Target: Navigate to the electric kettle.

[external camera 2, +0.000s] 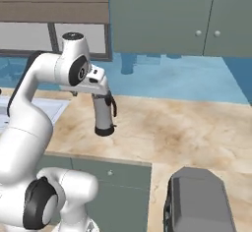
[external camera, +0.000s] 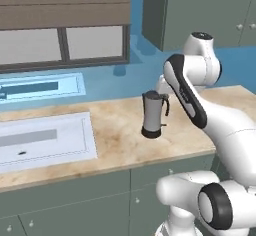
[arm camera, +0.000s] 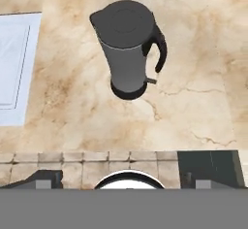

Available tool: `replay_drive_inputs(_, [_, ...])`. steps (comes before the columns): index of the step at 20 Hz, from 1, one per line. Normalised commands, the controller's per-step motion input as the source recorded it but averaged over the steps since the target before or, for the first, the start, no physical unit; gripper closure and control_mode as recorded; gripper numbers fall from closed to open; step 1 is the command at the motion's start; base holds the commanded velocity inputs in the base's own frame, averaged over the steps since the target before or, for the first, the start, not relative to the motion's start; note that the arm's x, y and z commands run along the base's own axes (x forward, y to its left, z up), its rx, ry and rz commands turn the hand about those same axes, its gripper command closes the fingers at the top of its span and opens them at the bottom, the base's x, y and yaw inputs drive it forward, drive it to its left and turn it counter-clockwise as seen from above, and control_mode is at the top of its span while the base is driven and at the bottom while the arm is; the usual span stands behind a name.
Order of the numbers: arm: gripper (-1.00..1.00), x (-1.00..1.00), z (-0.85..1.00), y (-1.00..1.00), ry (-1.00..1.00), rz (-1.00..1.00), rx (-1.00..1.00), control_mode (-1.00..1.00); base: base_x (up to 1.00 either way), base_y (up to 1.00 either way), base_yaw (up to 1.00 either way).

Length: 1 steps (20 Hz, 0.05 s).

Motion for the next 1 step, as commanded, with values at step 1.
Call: replay_drive_inputs(1, [-1.00, 0.00, 0.00, 0.00, 0.00, 0.00, 0.00, 1.00, 0.52, -0.16, 0.00])
